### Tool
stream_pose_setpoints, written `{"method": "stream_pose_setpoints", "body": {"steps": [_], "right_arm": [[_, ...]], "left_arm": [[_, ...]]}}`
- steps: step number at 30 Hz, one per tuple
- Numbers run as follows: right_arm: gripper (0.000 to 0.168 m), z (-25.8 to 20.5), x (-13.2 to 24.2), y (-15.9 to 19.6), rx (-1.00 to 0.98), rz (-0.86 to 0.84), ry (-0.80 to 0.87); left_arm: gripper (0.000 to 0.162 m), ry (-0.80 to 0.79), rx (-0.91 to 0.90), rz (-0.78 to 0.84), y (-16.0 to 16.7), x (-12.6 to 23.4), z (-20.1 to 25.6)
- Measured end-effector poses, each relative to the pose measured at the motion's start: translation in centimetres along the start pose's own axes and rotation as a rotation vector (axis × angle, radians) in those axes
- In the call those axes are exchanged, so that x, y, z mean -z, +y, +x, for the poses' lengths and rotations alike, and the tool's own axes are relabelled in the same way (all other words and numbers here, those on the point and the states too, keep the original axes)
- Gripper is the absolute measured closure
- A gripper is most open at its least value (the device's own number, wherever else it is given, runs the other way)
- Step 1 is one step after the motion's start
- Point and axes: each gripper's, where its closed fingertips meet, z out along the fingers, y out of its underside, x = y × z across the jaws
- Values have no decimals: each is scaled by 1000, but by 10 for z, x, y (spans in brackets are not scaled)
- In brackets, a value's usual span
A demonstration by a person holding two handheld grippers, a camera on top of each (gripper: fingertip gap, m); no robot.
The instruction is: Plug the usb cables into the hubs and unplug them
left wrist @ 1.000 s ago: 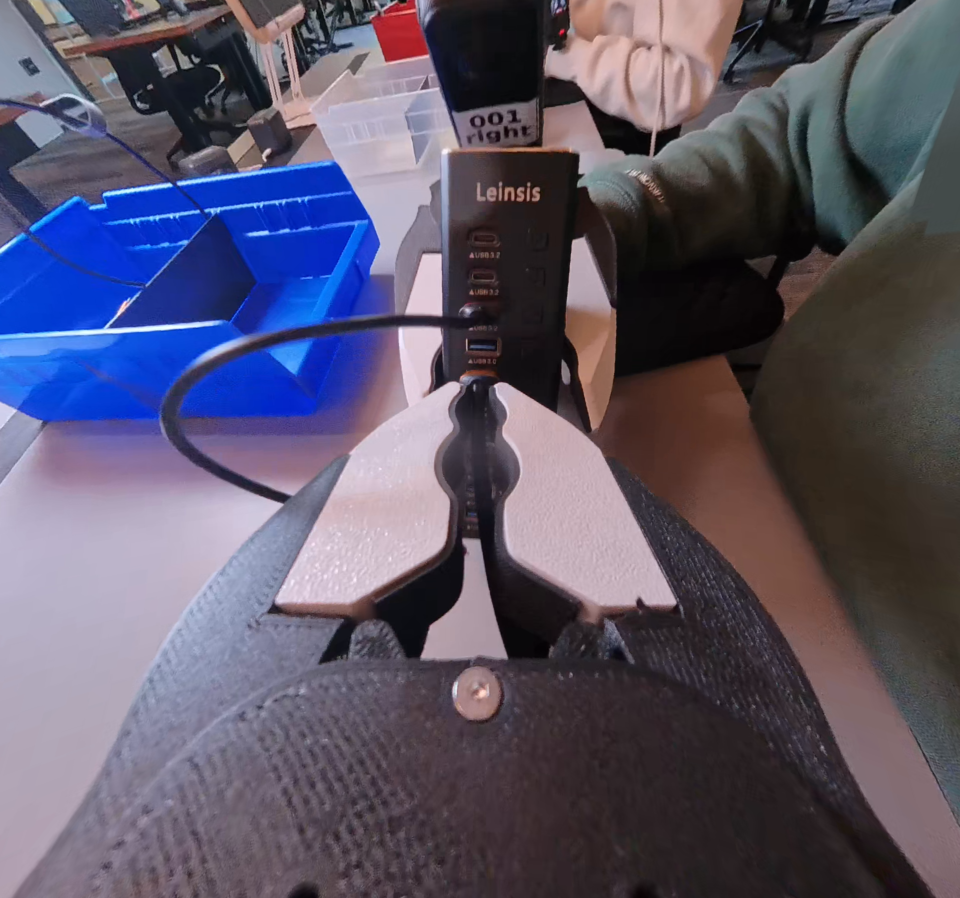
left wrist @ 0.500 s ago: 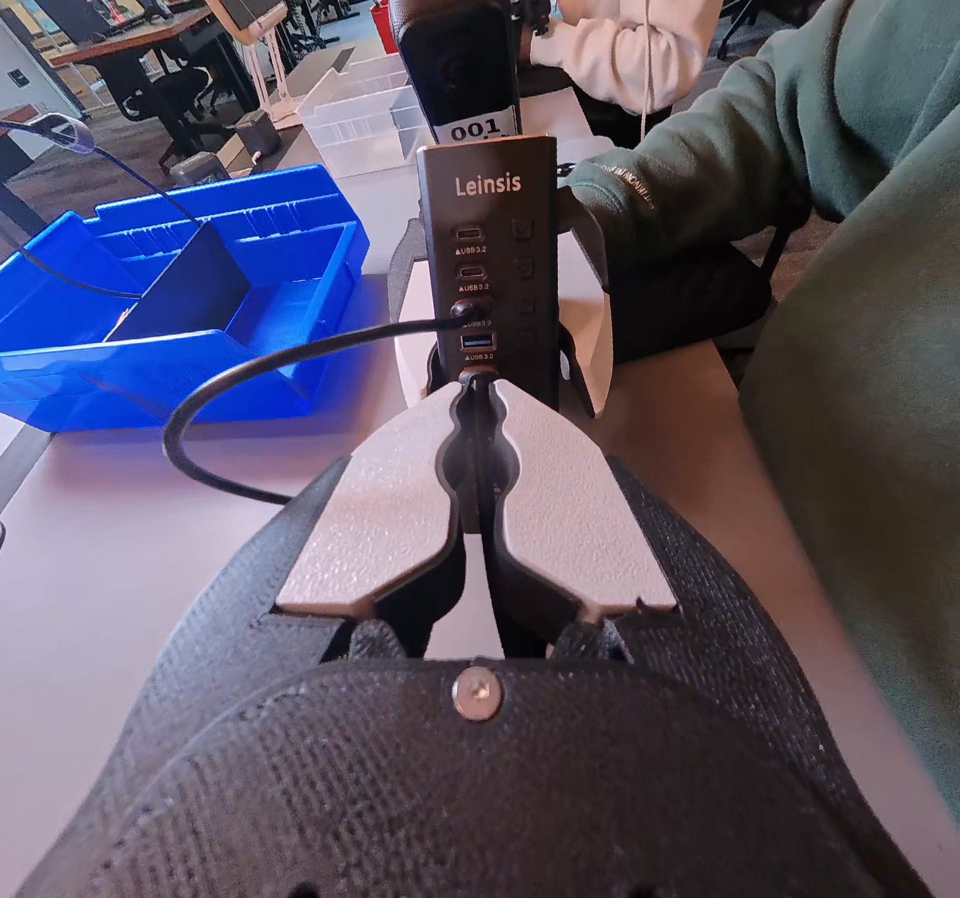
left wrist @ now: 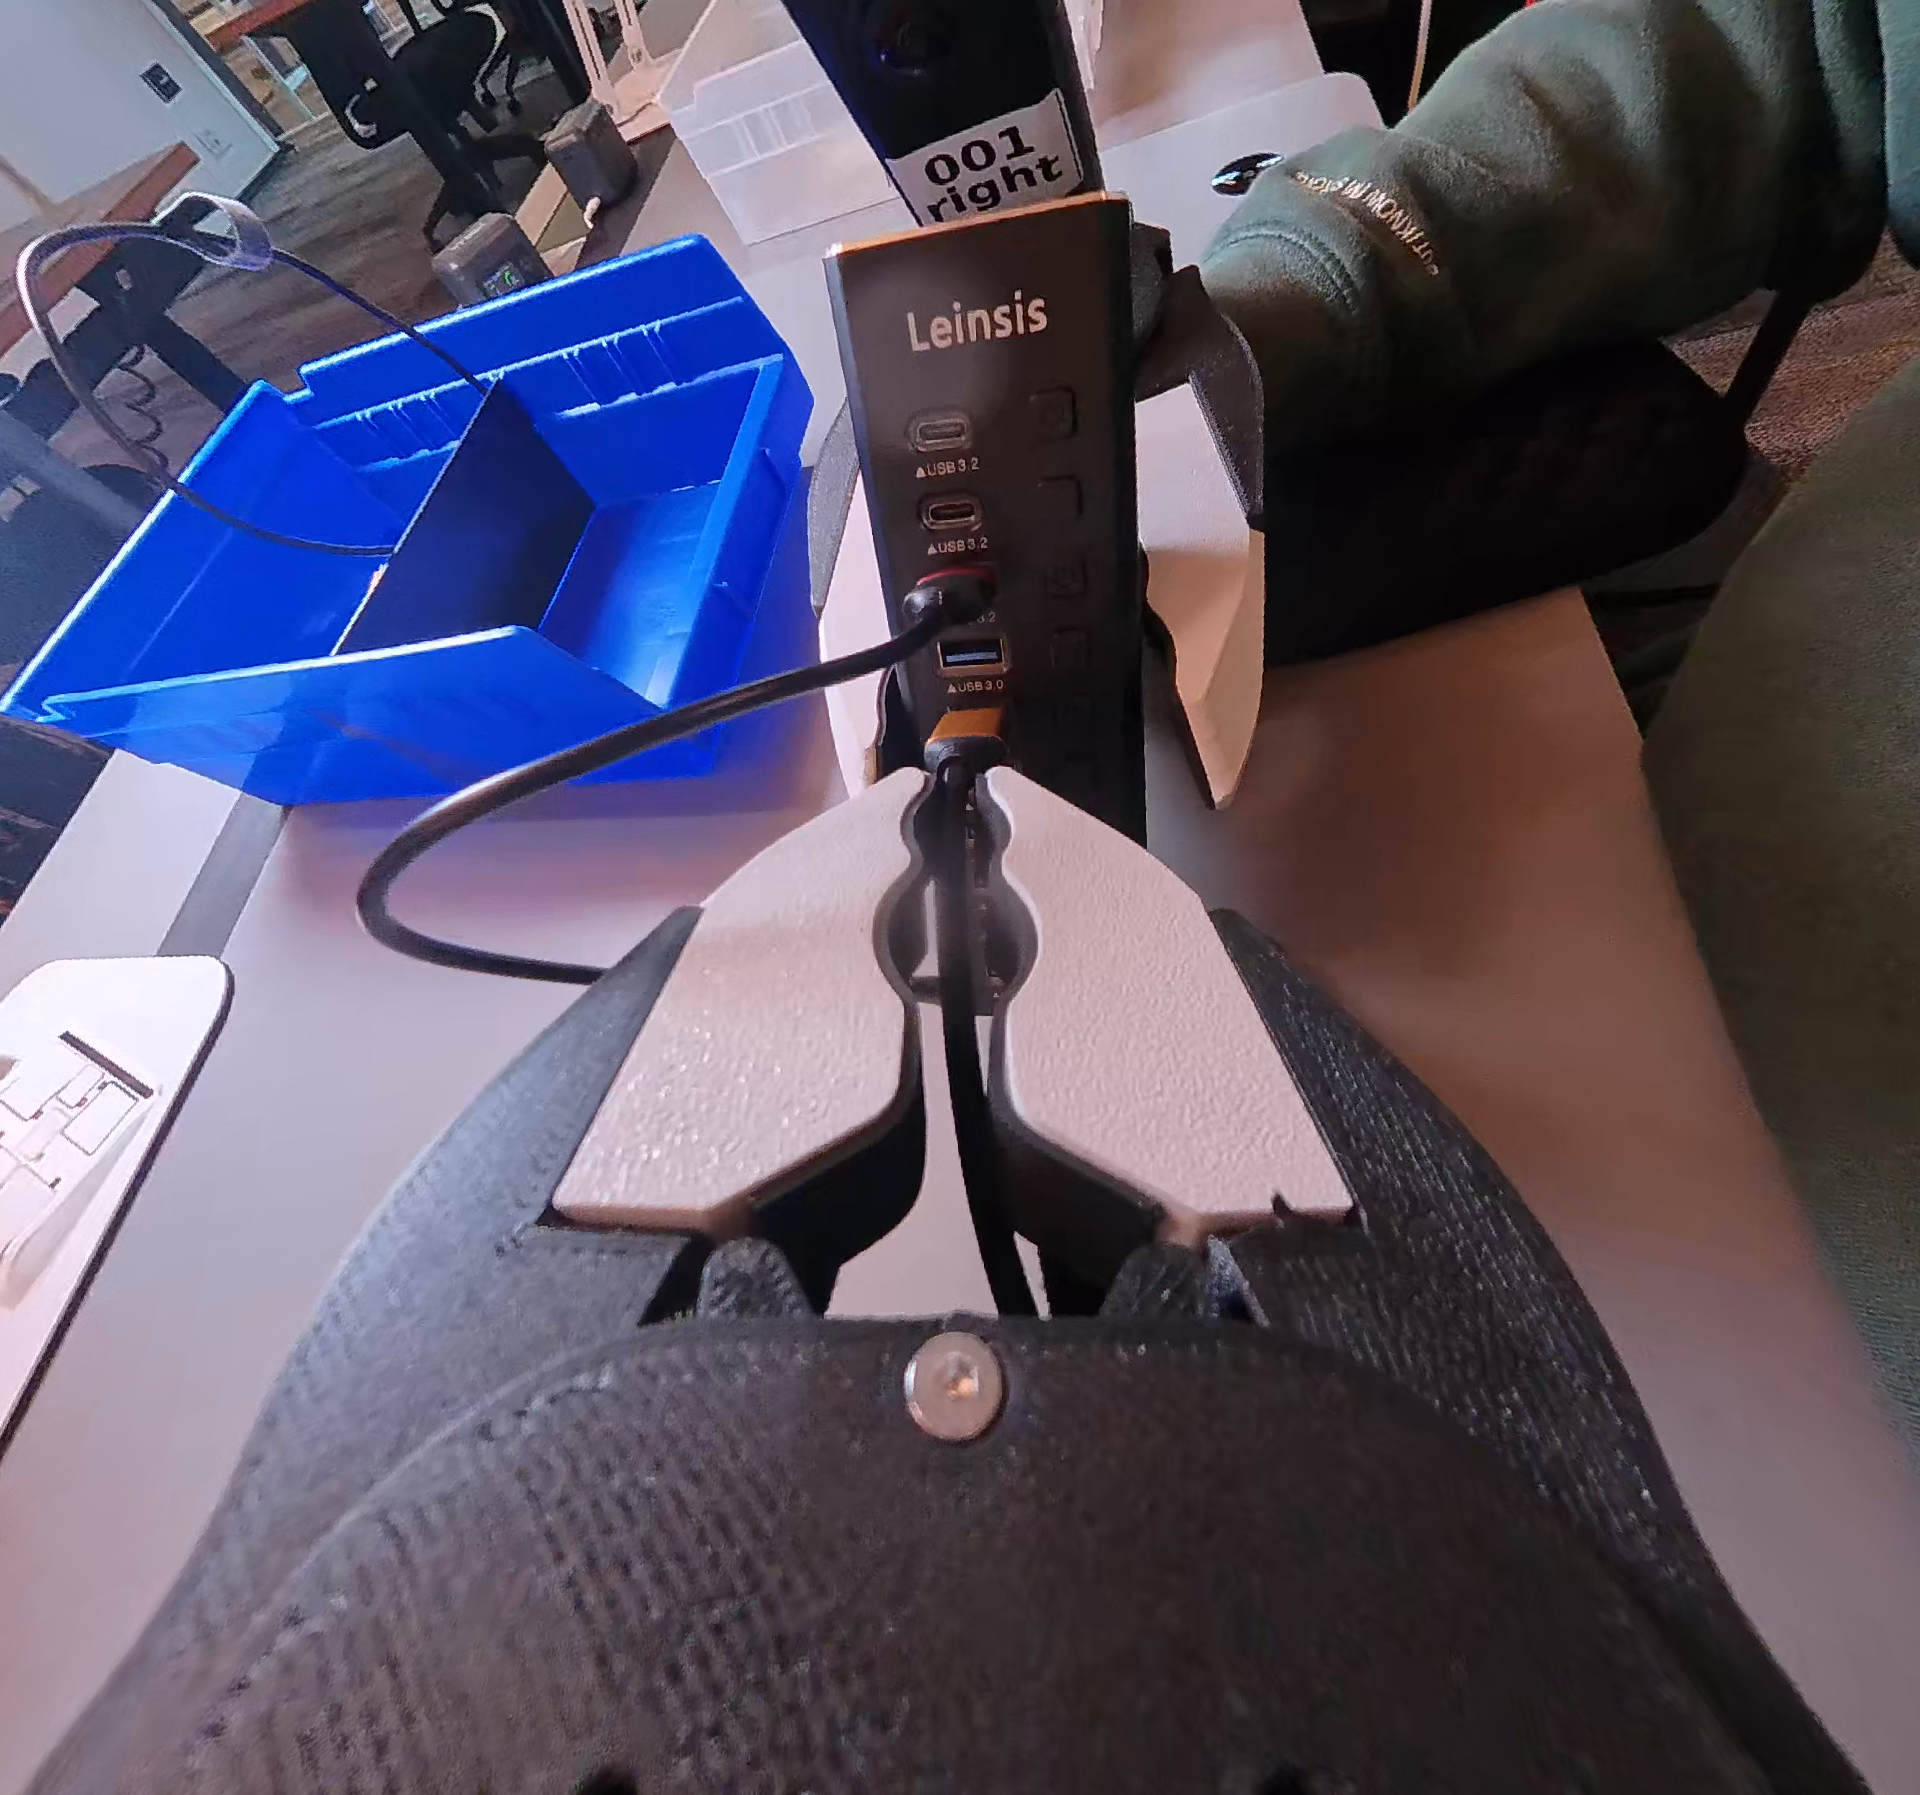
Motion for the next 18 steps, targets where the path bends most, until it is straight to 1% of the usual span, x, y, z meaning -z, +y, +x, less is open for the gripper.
{"method": "stream_pose_setpoints", "body": {"steps": [5,8,9,11,17,18], "right_arm": [[98,0,0,-1,0,1,2],[98,2,-1,1,1,-12,9],[98,1,-1,1,0,-12,6],[98,-1,-3,-1,2,-5,-2],[98,-4,-3,-5,12,6,-10],[98,-4,-1,-6,10,13,-7]], "left_arm": [[155,-11,-3,4,-1,1,-1],[153,5,13,37,-7,1,1],[153,8,14,34,-6,1,2],[162,13,11,29,-3,-2,2],[162,43,39,66,-3,-1,4],[157,38,44,76,-3,0,2]]}}
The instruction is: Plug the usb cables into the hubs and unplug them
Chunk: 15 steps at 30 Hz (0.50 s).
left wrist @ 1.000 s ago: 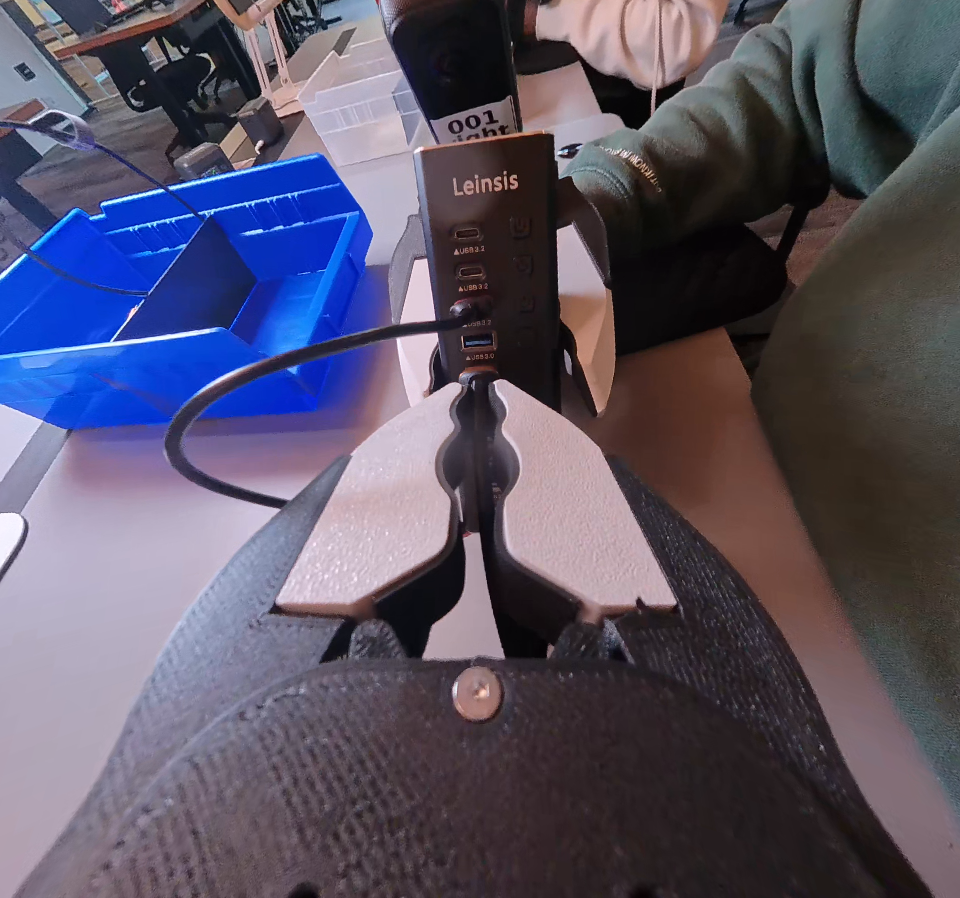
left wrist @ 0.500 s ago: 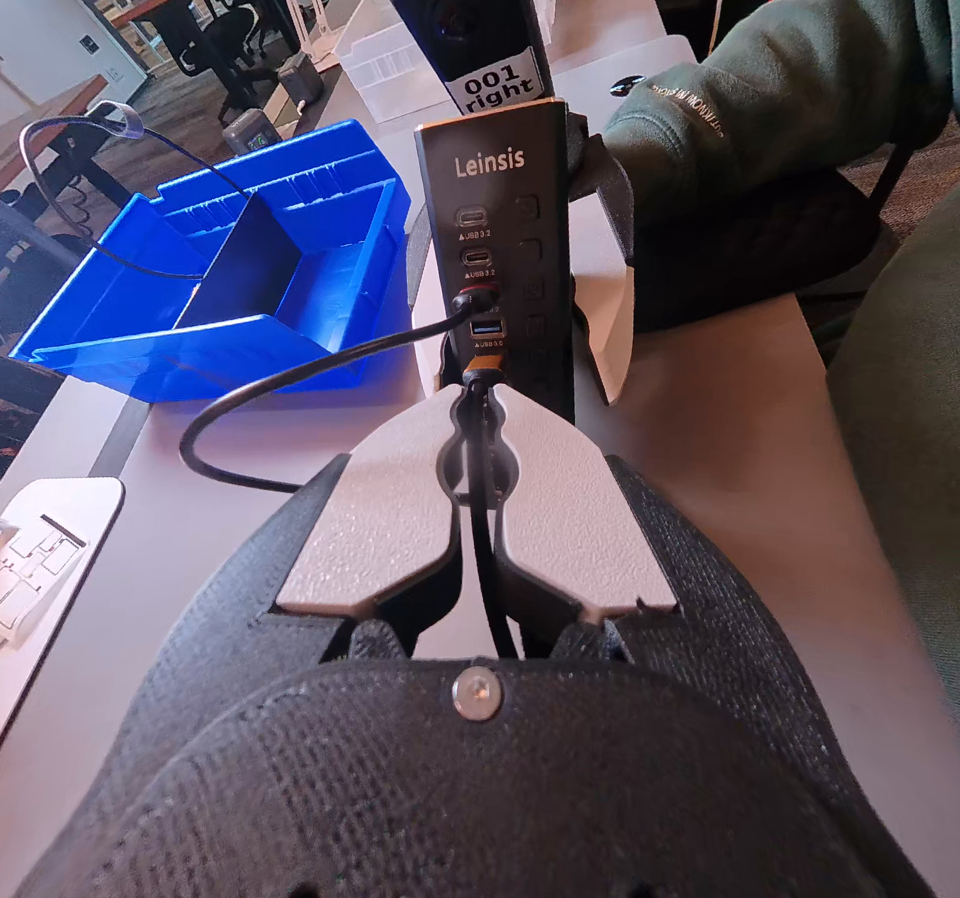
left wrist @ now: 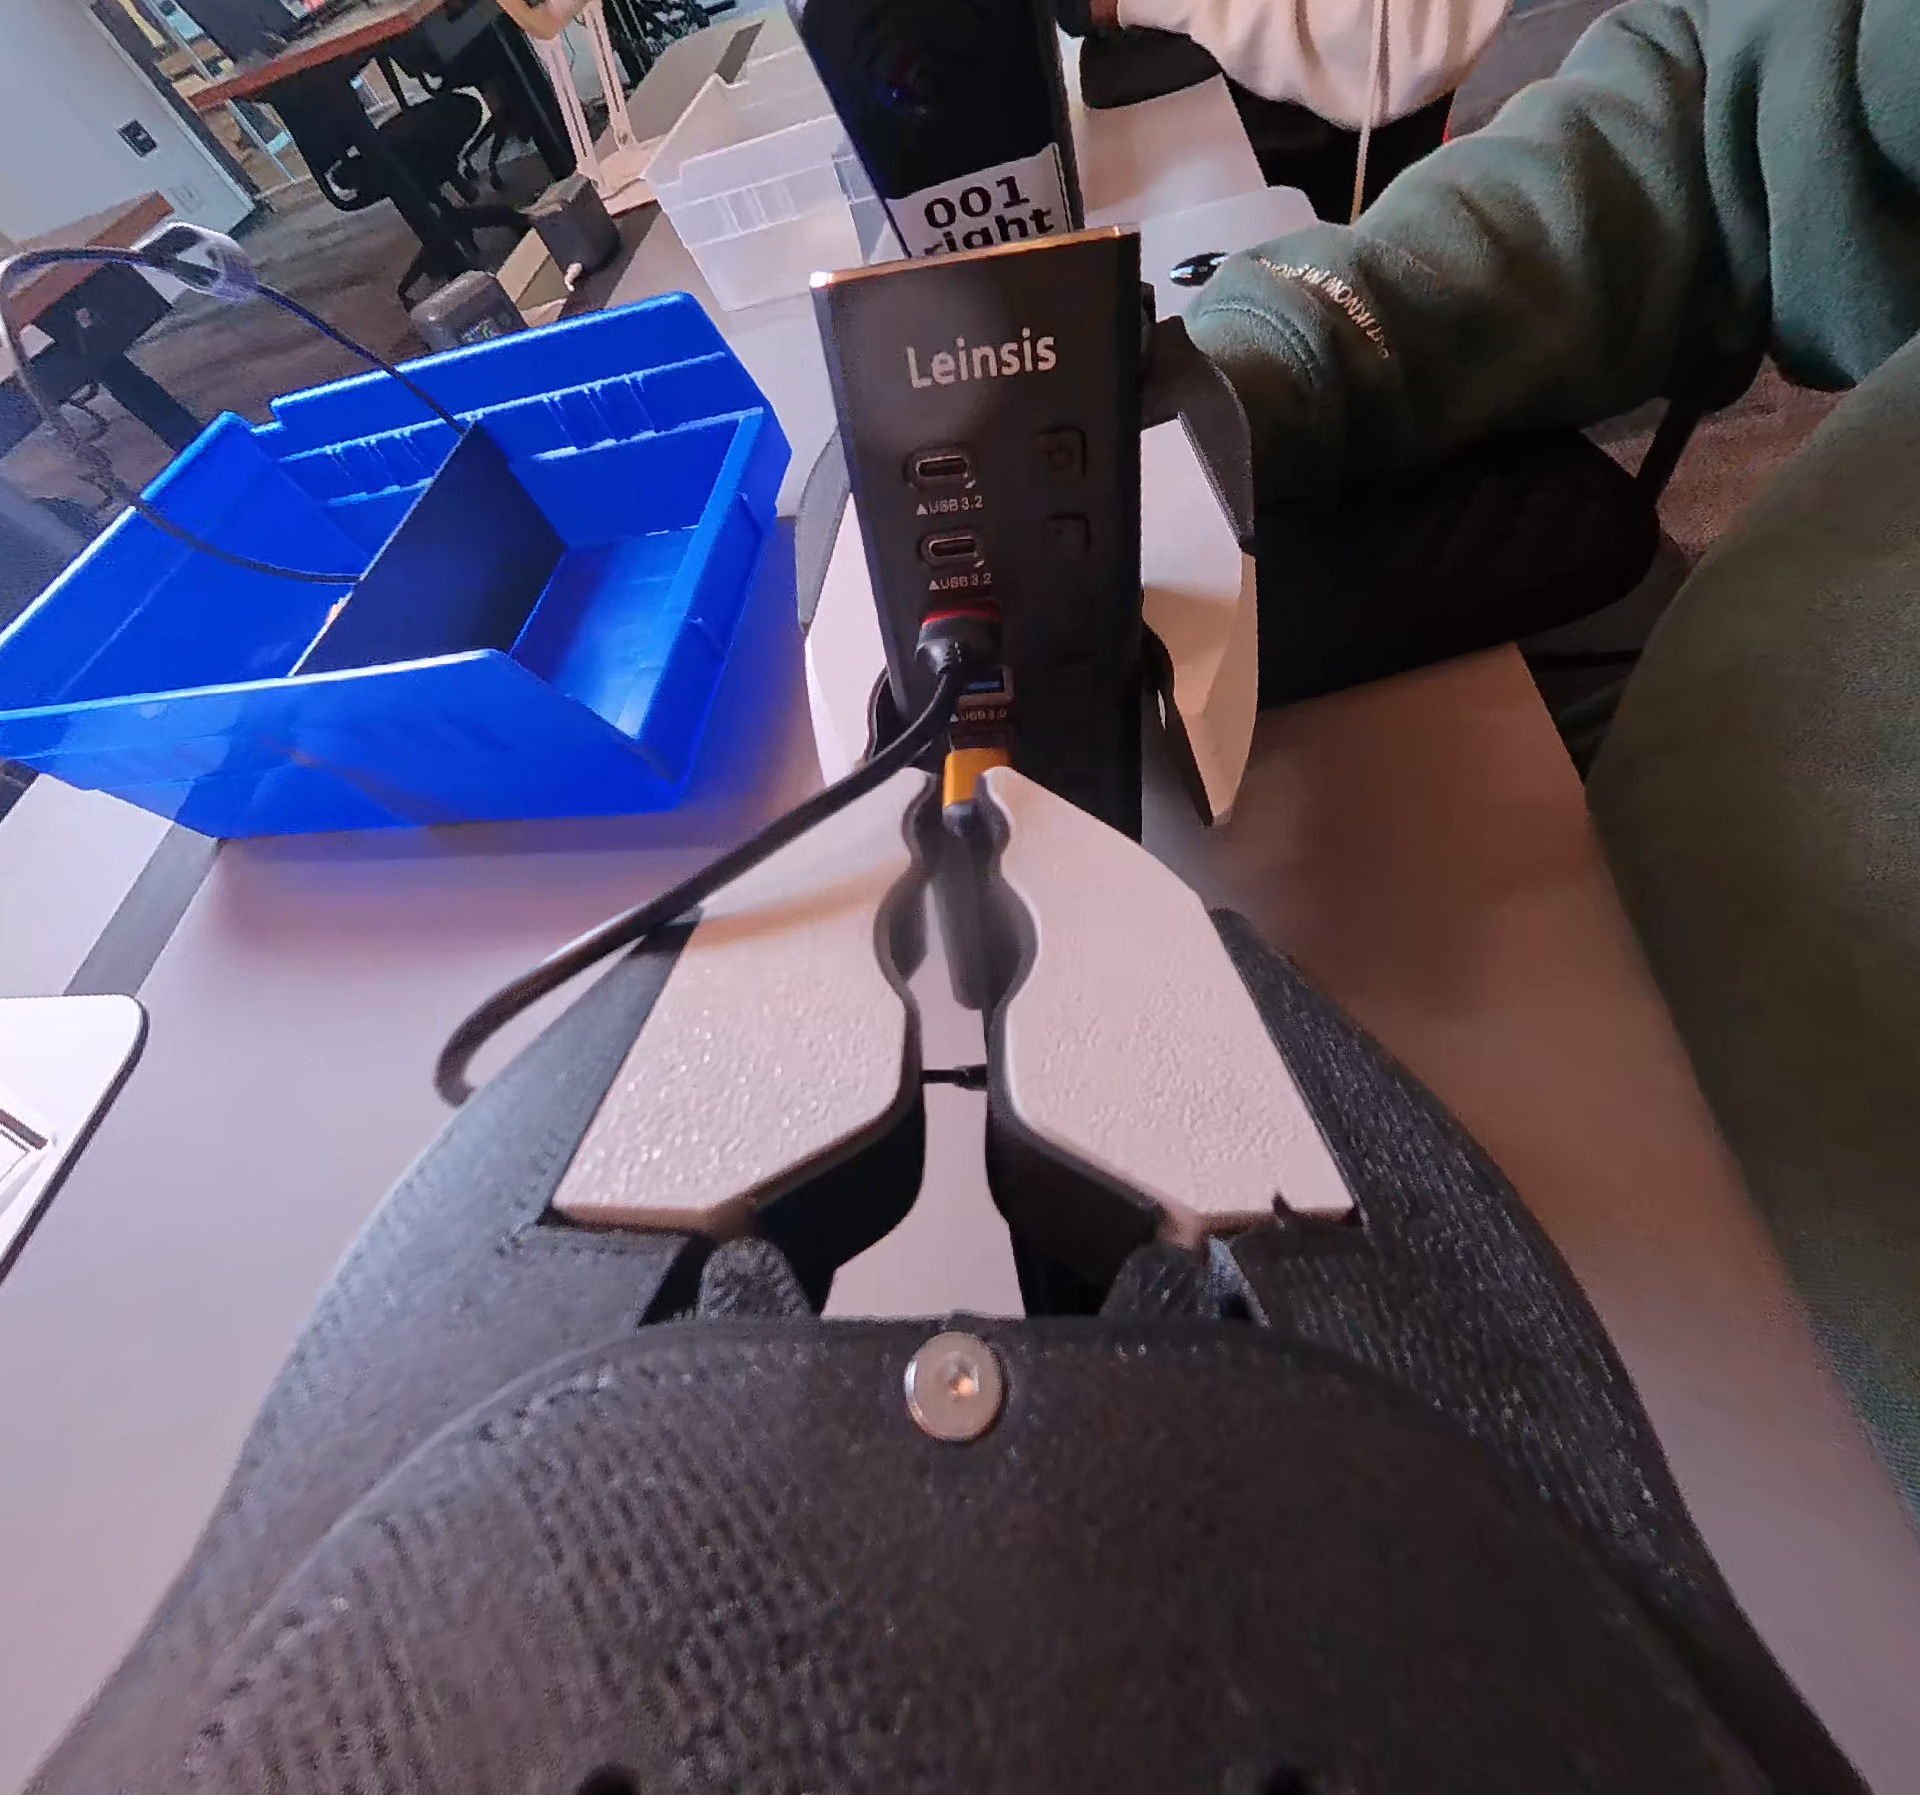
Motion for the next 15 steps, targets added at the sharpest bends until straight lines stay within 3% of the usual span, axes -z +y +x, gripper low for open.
{"method": "stream_pose_setpoints", "body": {"steps": [9,15], "right_arm": [[99,3,3,-1,5,3,16],[100,5,5,-2,12,4,27]], "left_arm": [[146,108,70,-64,17,-4,9],[151,115,111,-58,22,-9,8]]}}
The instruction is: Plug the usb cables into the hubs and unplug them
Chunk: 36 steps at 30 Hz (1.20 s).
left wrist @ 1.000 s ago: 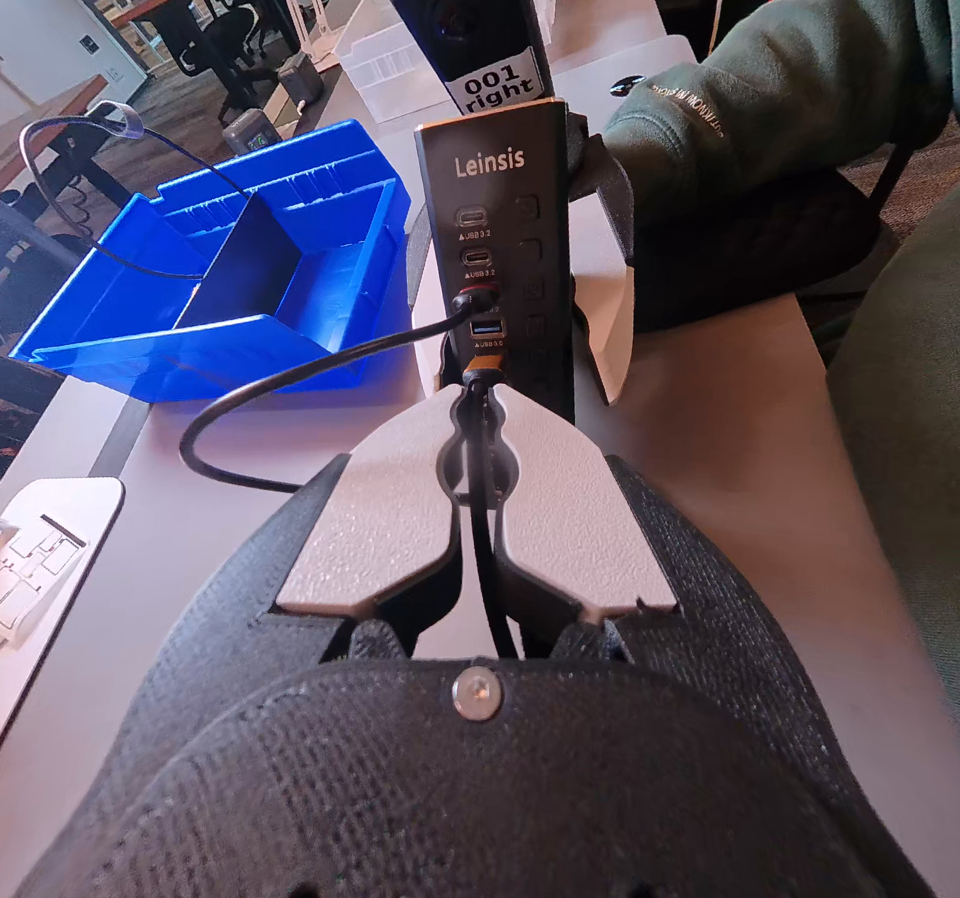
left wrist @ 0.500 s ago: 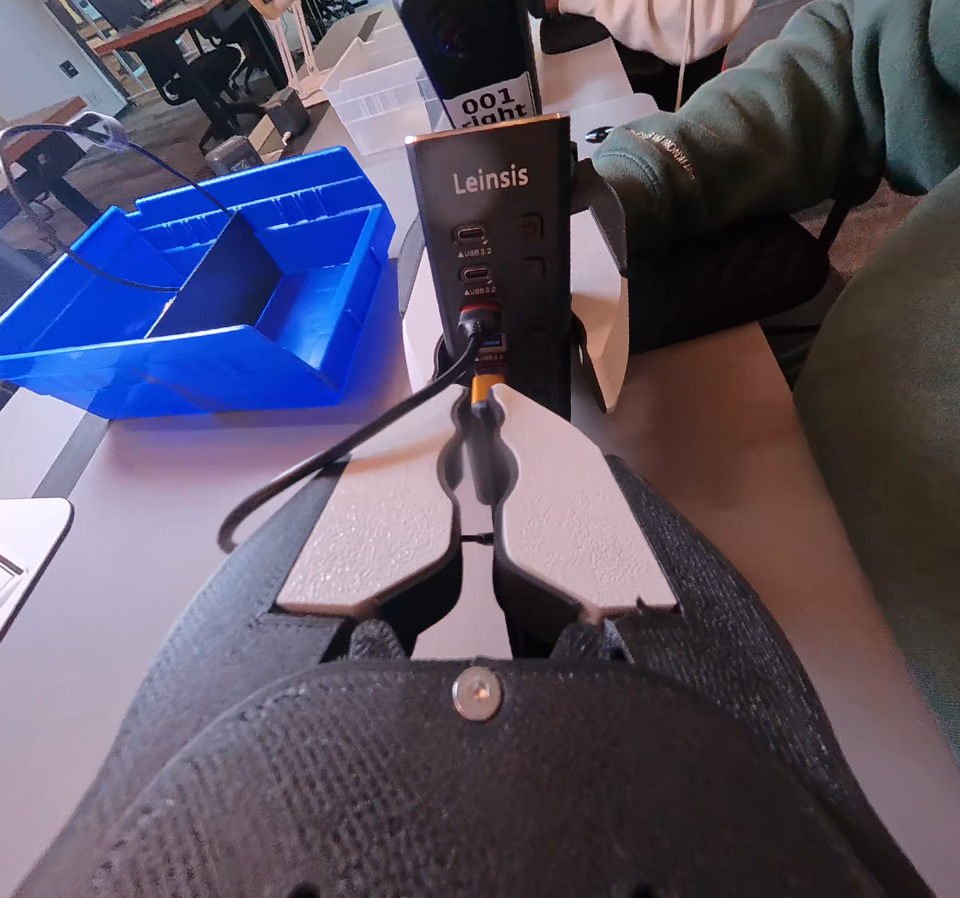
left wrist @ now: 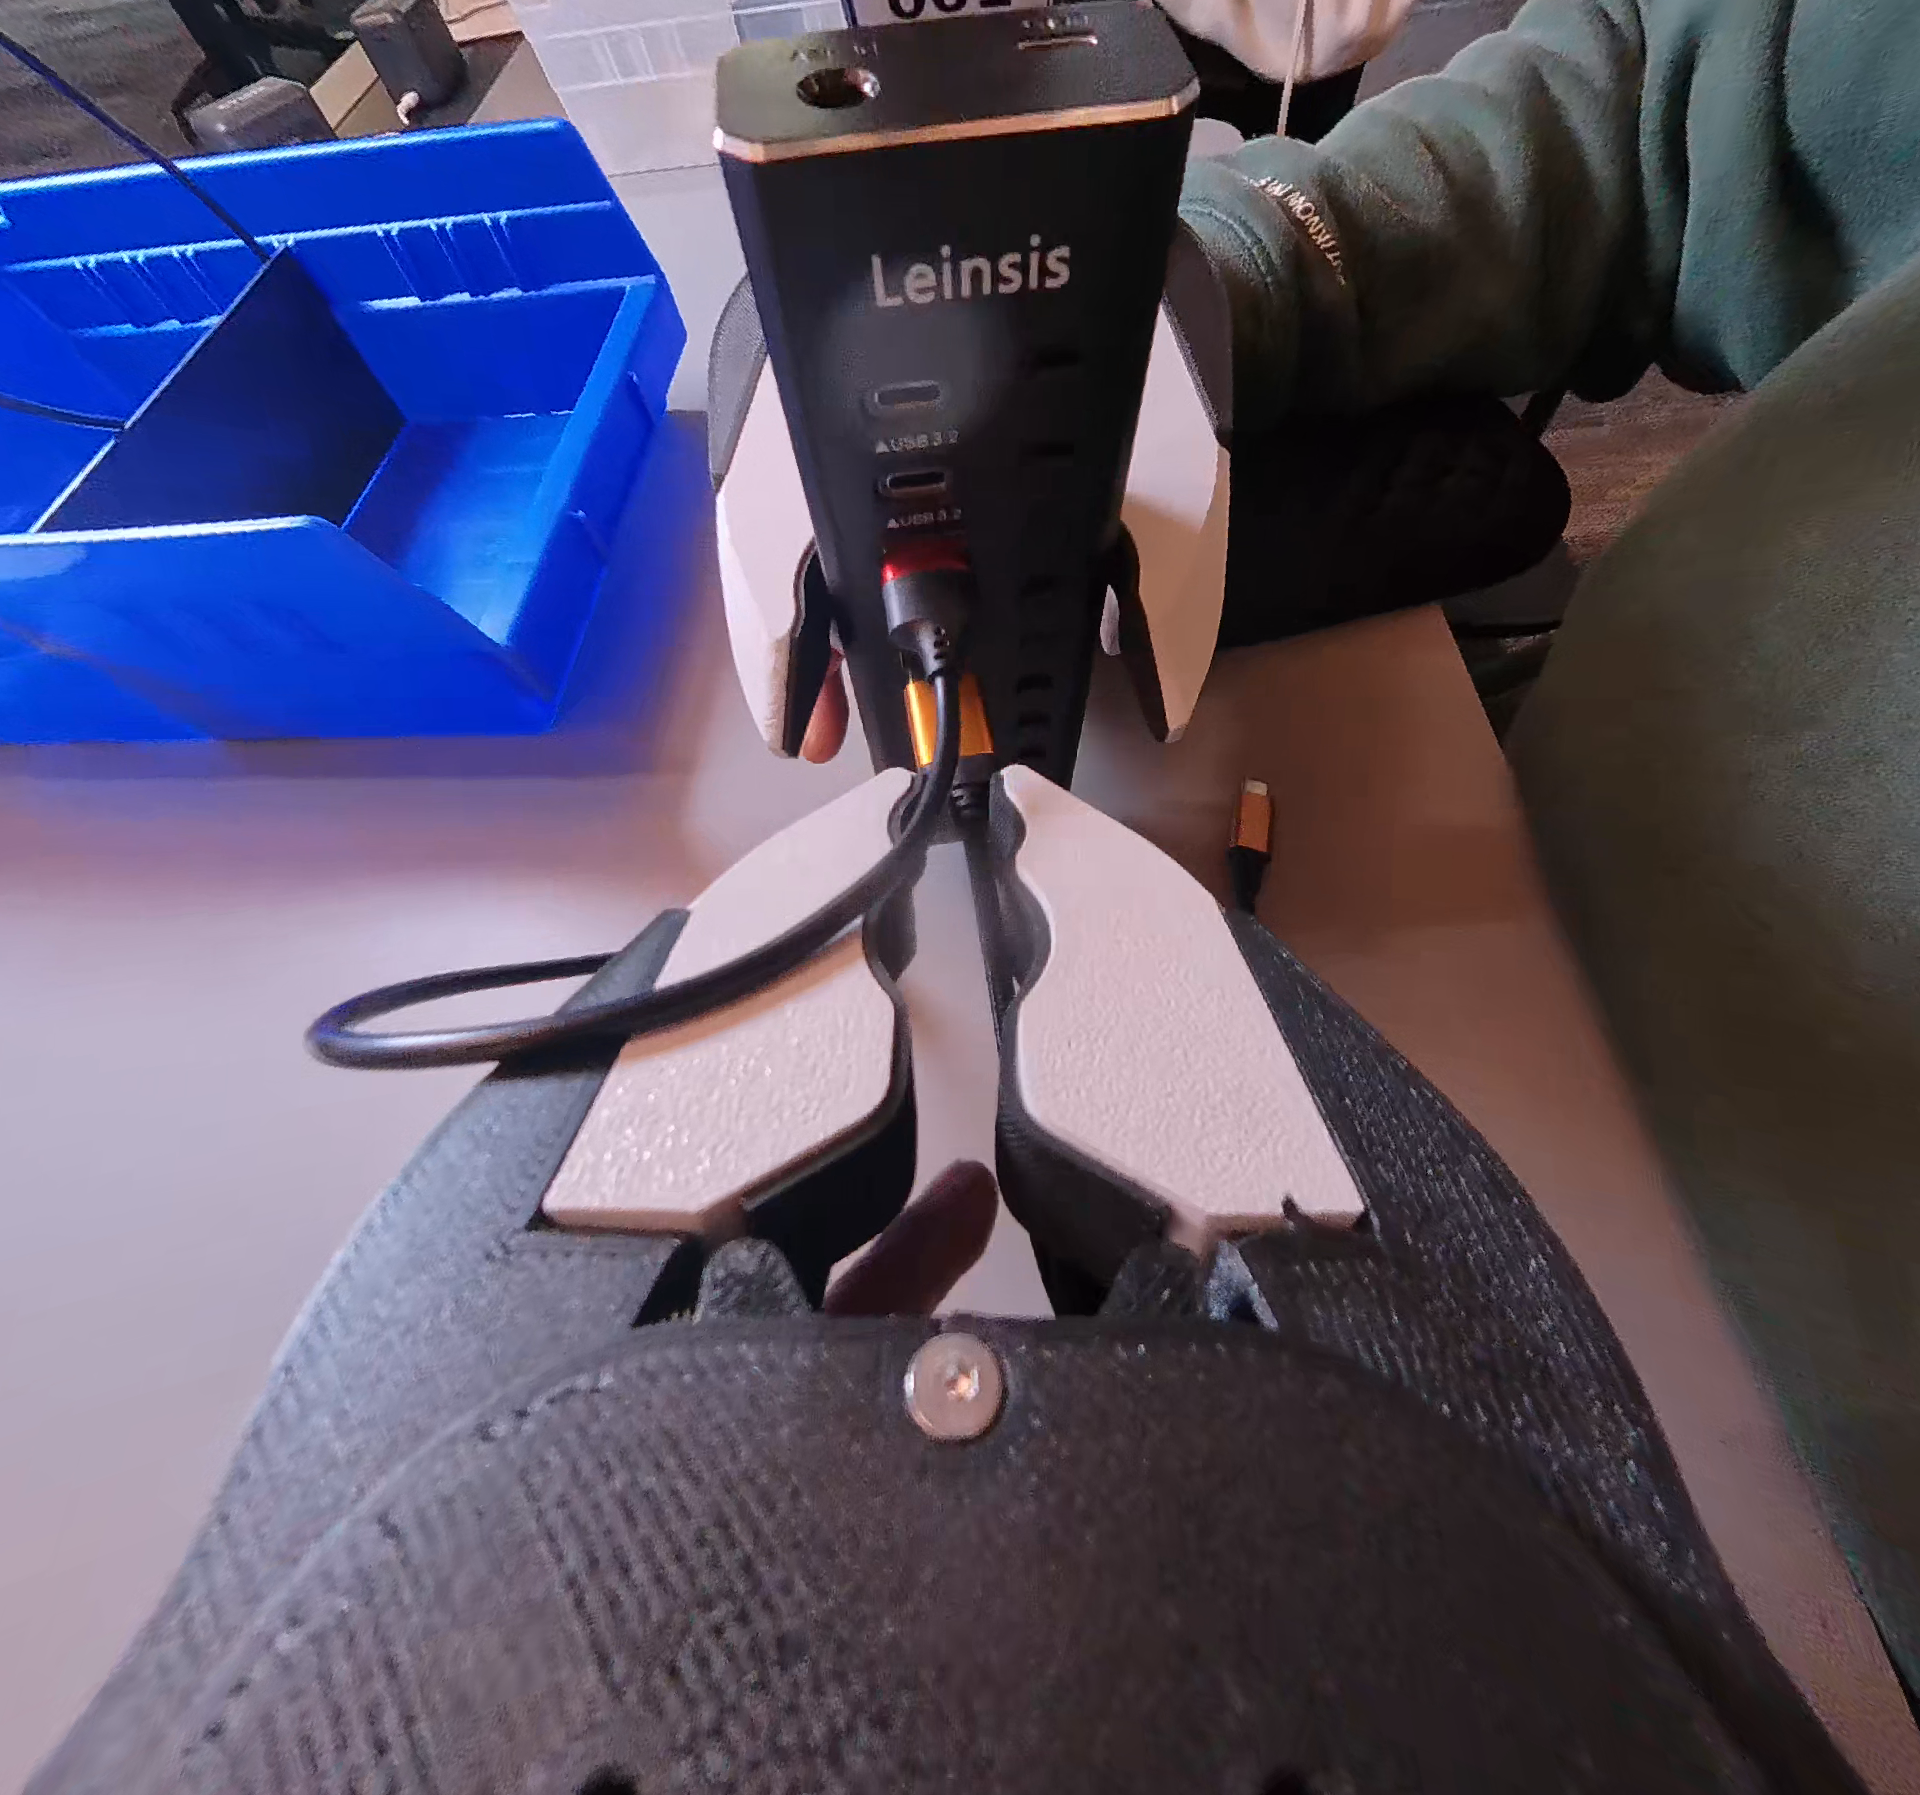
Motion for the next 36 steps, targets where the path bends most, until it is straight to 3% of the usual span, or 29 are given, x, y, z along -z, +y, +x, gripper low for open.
{"method": "stream_pose_setpoints", "body": {"steps": [8,19,22,30,36], "right_arm": [[101,1,1,6,21,-43,11],[98,5,10,44,7,-315,6],[106,4,13,44,42,-318,-5],[106,6,4,20,44,-173,15],[106,8,7,16,64,-162,47]], "left_arm": [[152,-12,12,-15,8,-8,-2],[153,11,16,-14,15,-14,-5],[153,9,13,-14,15,-16,-4],[148,-1,46,5,10,-13,-8],[154,-40,-6,22,2,-5,-9]]}}
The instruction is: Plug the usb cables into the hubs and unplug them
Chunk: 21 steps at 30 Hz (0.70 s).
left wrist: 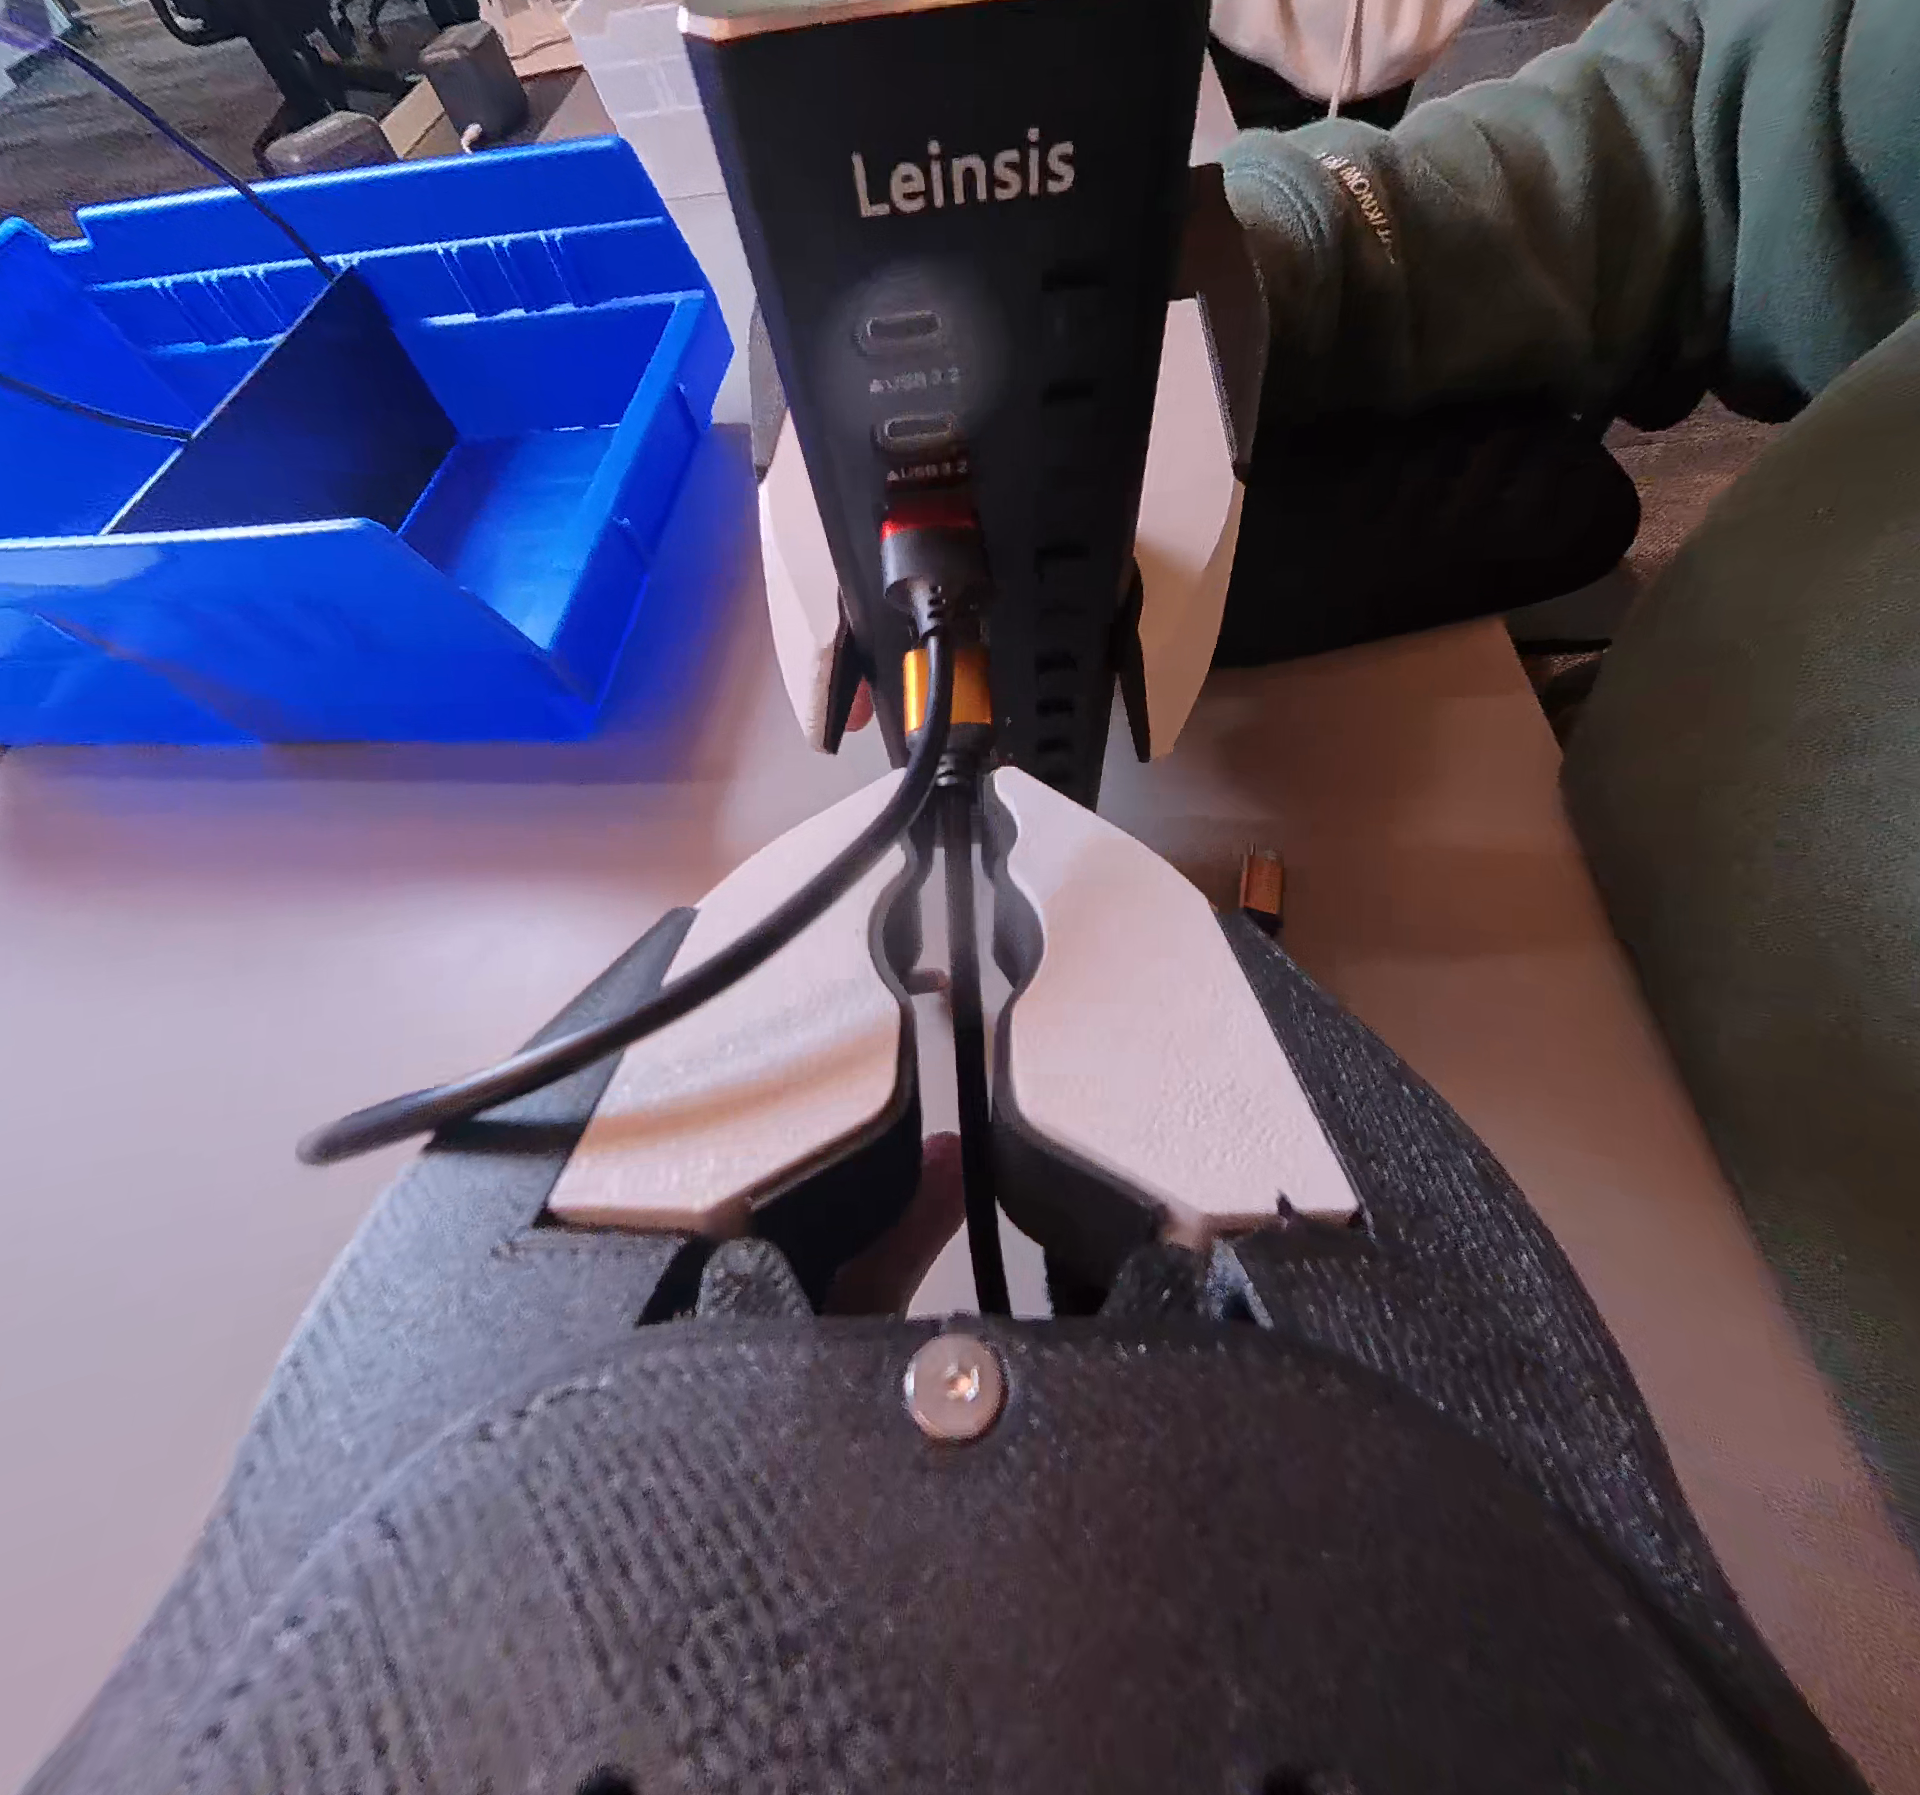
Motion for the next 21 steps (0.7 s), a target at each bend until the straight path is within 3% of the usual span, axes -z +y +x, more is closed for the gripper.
{"method": "stream_pose_setpoints", "body": {"steps": [5,10,21], "right_arm": [[106,3,0,2,-3,-4,17],[106,3,-1,2,9,-16,26],[106,-3,-9,19,56,-111,24]], "left_arm": [[145,4,25,15,-1,1,1],[152,5,73,38,-2,1,-3],[155,25,30,-93,14,-4,3]]}}
